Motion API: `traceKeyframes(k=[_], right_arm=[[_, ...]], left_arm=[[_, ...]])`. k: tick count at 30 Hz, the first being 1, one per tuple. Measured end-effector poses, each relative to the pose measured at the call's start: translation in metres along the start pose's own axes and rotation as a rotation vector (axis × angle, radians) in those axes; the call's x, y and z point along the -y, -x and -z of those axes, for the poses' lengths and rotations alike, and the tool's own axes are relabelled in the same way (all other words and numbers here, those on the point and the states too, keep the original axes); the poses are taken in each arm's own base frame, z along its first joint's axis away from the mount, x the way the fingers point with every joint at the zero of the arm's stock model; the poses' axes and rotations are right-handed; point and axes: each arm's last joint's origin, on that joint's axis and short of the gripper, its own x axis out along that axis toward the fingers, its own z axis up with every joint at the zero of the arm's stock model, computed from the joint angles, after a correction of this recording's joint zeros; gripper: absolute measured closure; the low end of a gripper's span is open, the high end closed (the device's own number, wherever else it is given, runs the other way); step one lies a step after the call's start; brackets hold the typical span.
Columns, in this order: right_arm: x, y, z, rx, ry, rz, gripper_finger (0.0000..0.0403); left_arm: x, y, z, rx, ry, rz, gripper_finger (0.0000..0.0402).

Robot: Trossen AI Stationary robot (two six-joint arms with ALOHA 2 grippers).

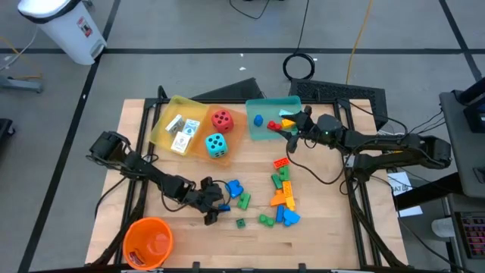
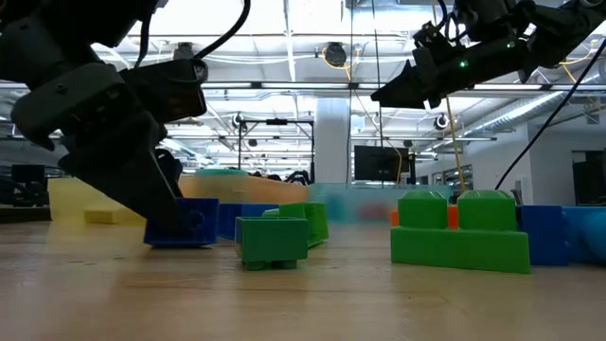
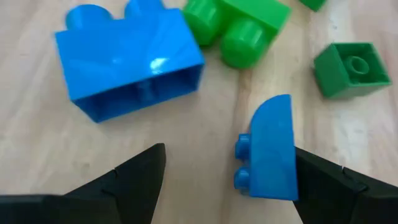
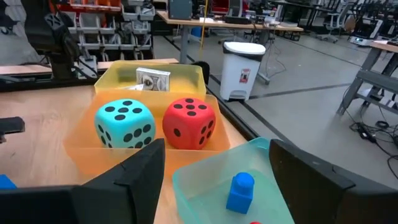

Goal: Pick & Place Toys
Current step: Put the blue game piece into the blue bin

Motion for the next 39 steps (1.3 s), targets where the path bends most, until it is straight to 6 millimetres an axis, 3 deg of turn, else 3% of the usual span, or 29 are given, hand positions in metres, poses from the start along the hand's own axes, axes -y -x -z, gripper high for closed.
traceKeyframes(k=[5, 9, 19, 24, 33, 39], right_arm=[[0.000, 0.000, 0.000, -0.001, 0.000, 0.000, 0.0147], [0.000, 0.000, 0.000, -0.001, 0.016, 0.000, 0.0147], [0.000, 0.000, -0.001, 0.006, 0.015, 0.001, 0.0147], [0.000, 0.000, -0.001, 0.006, 0.015, 0.000, 0.0147], [-0.002, 0.000, -0.001, 0.007, 0.016, -0.011, 0.0151], [-0.018, 0.002, -0.002, 0.023, 0.060, -0.151, 0.0152]], left_arm=[[-0.001, 0.000, 0.001, -0.001, -0.024, -0.015, 0.0092], [-0.001, 0.000, 0.001, -0.007, -0.032, -0.011, 0.0125], [-0.004, 0.001, -0.003, -0.037, 0.017, 0.052, 0.0315], [-0.001, 0.014, -0.025, 0.012, 0.060, 0.119, 0.0317], [0.009, 0.042, -0.075, 0.246, -0.126, 0.065, 0.0317], [-0.014, 0.044, -0.116, 0.350, -0.238, -0.090, 0.0317]])
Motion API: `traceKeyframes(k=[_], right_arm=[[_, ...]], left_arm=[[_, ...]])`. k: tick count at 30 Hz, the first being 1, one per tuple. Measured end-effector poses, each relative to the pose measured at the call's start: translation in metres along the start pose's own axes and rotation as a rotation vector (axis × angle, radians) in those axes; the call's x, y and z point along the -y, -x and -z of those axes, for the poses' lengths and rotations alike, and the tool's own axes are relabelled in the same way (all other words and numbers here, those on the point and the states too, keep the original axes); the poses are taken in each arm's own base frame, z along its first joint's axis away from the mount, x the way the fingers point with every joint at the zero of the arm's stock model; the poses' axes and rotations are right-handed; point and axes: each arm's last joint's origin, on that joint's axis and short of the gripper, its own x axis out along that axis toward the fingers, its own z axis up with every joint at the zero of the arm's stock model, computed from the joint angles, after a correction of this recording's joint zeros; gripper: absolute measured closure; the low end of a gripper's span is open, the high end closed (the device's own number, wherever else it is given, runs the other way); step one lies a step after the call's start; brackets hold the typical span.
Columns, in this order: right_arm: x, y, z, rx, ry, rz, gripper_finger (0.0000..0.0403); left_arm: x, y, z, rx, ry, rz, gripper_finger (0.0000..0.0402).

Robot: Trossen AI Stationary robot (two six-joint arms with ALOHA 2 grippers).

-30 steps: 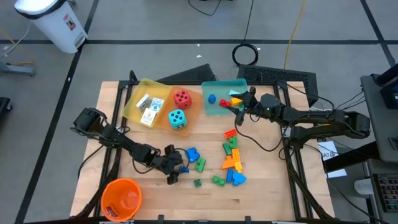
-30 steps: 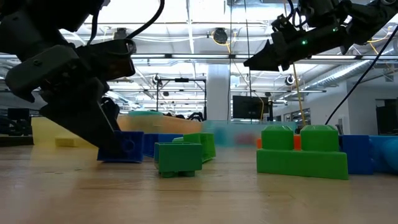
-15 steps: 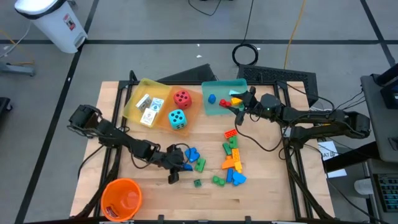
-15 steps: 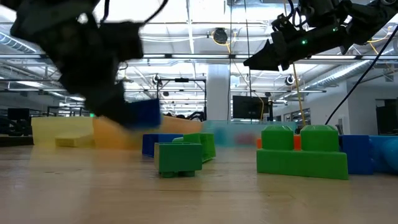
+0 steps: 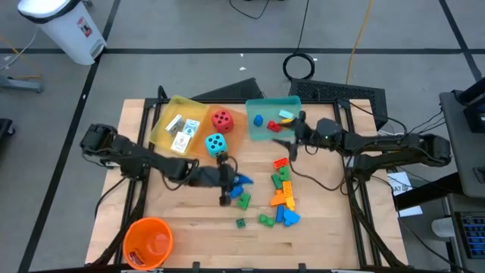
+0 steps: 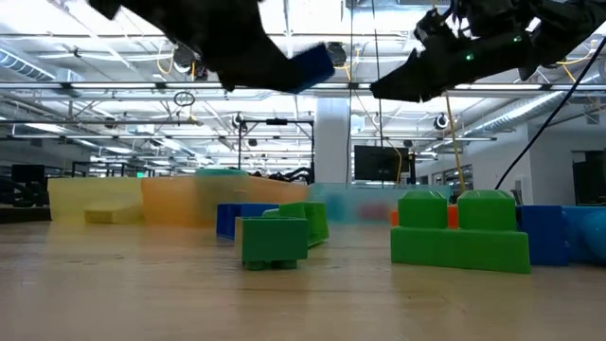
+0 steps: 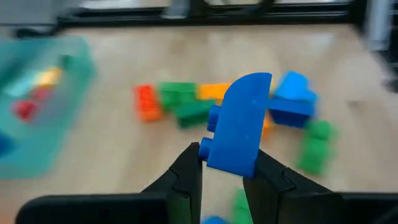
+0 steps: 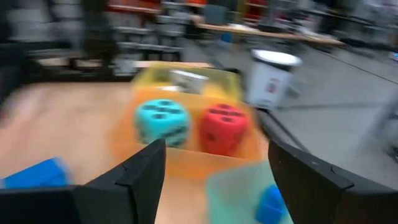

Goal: Pick & Place Toys
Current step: Put the blue game piece into the blue bin

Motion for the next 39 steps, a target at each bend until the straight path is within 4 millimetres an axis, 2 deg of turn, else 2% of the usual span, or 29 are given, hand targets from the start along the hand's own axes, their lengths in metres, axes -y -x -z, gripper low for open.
traceKeyframes(k=[6, 11, 18, 25, 32, 35, 39], right_arm=[[-0.028, -0.003, 0.002, 0.009, 0.102, -0.209, 0.0151], [-0.046, -0.015, 0.010, 0.020, 0.121, -0.271, 0.0151], [-0.057, -0.038, 0.019, 0.135, 0.099, -0.272, 0.0151], [-0.063, -0.052, 0.031, 0.176, 0.053, -0.276, 0.0152], [-0.069, -0.065, 0.024, 0.177, 0.009, -0.294, 0.0152], [-0.073, -0.067, 0.020, 0.174, 0.012, -0.302, 0.0165], [-0.073, -0.067, 0.021, 0.167, 0.014, -0.300, 0.0208]], left_arm=[[-0.043, -0.010, -0.012, 0.024, -0.029, -0.129, 0.0317], [-0.064, -0.013, -0.016, 0.051, -0.009, -0.137, 0.0317], [-0.068, -0.014, -0.017, 0.059, -0.024, -0.083, 0.0317], [-0.069, -0.014, -0.017, 0.058, -0.045, -0.086, 0.0317], [-0.072, -0.015, -0.016, 0.047, -0.021, -0.092, 0.0317], [-0.072, -0.015, -0.016, 0.046, -0.006, -0.092, 0.0317], [-0.072, -0.015, -0.016, 0.046, 0.010, -0.092, 0.0317]])
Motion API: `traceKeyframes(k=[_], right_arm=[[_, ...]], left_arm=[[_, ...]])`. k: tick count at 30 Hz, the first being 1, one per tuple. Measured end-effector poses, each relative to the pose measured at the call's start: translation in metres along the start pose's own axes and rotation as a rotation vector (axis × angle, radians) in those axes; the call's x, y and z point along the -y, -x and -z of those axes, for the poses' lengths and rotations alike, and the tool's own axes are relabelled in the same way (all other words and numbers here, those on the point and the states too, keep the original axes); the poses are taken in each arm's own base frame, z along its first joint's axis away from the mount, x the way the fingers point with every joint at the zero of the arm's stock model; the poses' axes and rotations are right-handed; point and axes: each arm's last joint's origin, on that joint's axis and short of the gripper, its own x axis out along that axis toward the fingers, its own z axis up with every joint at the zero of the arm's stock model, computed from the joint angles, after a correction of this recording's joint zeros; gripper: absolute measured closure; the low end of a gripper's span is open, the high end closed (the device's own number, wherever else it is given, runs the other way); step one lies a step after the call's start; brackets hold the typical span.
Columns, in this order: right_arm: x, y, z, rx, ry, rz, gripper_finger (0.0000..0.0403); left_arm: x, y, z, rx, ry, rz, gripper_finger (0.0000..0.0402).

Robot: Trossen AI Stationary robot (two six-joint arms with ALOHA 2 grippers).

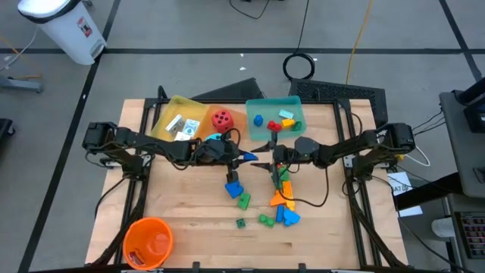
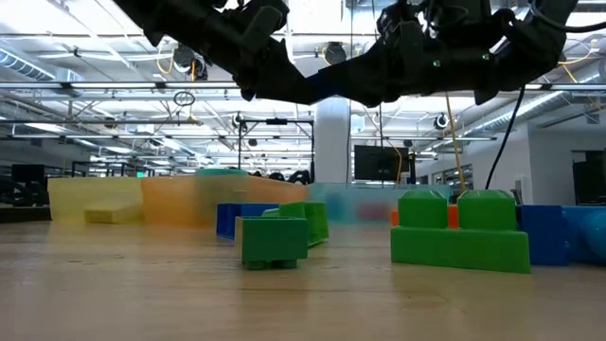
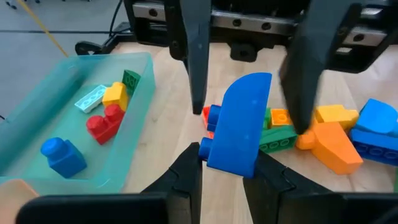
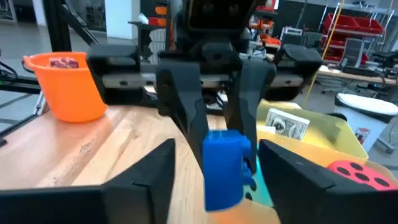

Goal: Pick & Place Toys
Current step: Put the blue game piece into the blue bin

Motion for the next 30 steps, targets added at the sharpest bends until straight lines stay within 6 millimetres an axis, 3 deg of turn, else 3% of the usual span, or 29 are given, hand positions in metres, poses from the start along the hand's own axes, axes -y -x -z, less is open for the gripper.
traceKeyframes(k=[12, 17, 22, 27, 30], right_arm=[[0.002, 0.000, 0.001, -0.010, 0.057, 0.035, 0.0374], [0.004, 0.007, -0.004, -0.071, 0.086, 0.053, 0.0391], [0.017, 0.027, -0.023, -0.124, 0.082, 0.118, 0.0392], [0.033, 0.056, -0.025, -0.161, 0.072, 0.306, 0.0393], [0.044, 0.073, -0.016, -0.191, 0.072, 0.465, 0.0394]], left_arm=[[0.000, 0.000, 0.000, 0.013, 0.061, -0.023, 0.0312], [0.004, 0.001, -0.004, 0.050, 0.077, -0.009, 0.0199], [0.002, 0.002, -0.007, 0.069, 0.043, -0.024, 0.0094], [0.002, 0.003, -0.010, 0.091, 0.056, -0.020, 0.0035], [0.002, 0.003, -0.010, 0.091, 0.063, -0.022, 0.0016]])
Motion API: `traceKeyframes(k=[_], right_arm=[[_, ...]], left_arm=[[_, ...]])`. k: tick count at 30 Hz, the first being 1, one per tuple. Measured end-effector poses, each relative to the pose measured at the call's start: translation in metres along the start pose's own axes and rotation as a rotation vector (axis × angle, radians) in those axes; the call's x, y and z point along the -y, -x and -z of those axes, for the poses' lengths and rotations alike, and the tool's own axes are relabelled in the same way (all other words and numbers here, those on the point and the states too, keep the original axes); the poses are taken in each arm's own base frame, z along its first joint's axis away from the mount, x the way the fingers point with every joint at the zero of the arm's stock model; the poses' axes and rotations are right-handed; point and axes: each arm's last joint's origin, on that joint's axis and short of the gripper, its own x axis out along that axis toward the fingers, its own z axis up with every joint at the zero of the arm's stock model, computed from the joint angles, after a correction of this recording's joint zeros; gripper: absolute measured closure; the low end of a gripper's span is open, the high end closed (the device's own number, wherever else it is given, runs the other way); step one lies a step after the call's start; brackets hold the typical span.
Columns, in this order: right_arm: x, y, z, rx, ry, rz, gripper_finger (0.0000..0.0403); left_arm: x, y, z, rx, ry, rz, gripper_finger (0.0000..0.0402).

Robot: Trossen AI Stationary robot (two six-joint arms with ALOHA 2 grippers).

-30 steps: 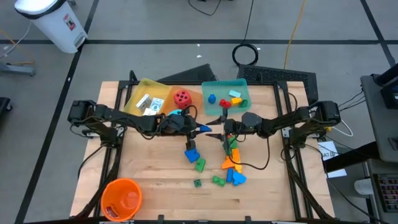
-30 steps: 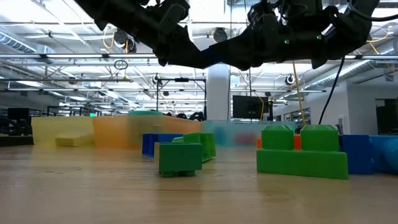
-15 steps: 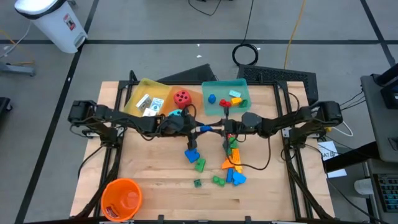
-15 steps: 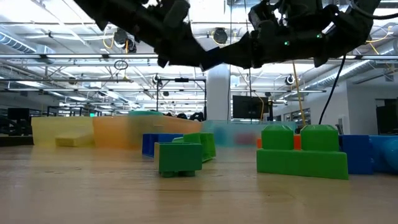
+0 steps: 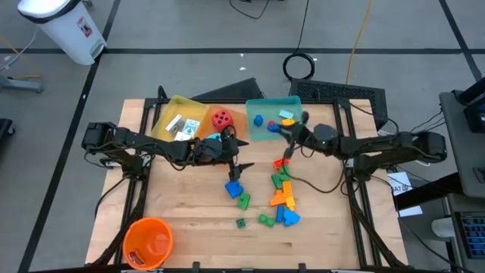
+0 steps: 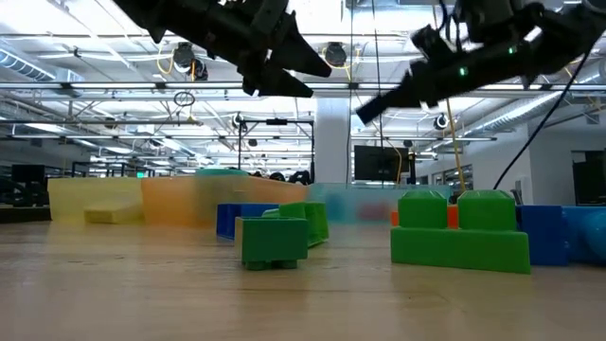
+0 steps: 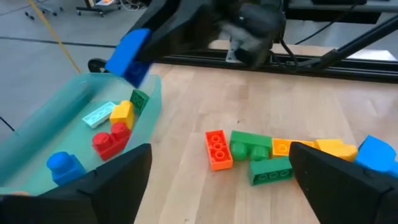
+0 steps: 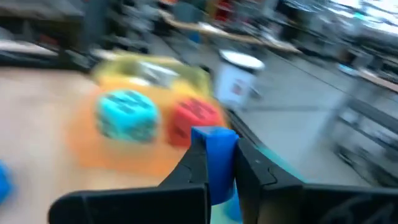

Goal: Pick & Place Toys
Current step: Put the blue game piece into the blue bin

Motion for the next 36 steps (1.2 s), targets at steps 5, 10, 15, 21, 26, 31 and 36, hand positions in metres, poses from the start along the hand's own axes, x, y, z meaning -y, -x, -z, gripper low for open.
traceKeyframes(k=[5, 10, 15, 21, 26, 31, 36], right_arm=[[0.026, 0.004, 0.034, -0.118, -0.066, 0.180, 0.0382], [0.044, 0.005, 0.058, -0.209, -0.128, 0.271, 0.0377], [0.052, 0.006, 0.065, -0.229, -0.191, 0.311, 0.0354], [0.051, 0.005, 0.063, -0.204, -0.241, 0.218, 0.0253], [0.051, 0.004, 0.060, -0.165, -0.258, 0.225, 0.0173], [0.049, 0.004, 0.059, -0.157, -0.264, 0.146, 0.0132], [0.048, 0.003, 0.058, -0.148, -0.267, 0.118, 0.0125]], left_arm=[[0.001, 0.000, -0.001, 0.006, 0.021, 0.002, 0.0010], [0.000, 0.000, -0.001, 0.006, 0.032, 0.001, 0.0010], [0.000, 0.000, -0.001, 0.005, 0.070, 0.000, 0.0009], [0.000, 0.000, 0.004, -0.045, 0.063, -0.005, 0.0009], [0.000, 0.002, 0.017, -0.179, 0.027, 0.042, 0.0009], [0.011, 0.008, 0.032, -0.349, -0.010, 0.192, 0.0009], [0.033, 0.018, 0.049, -0.459, -0.132, 0.297, 0.0009]])
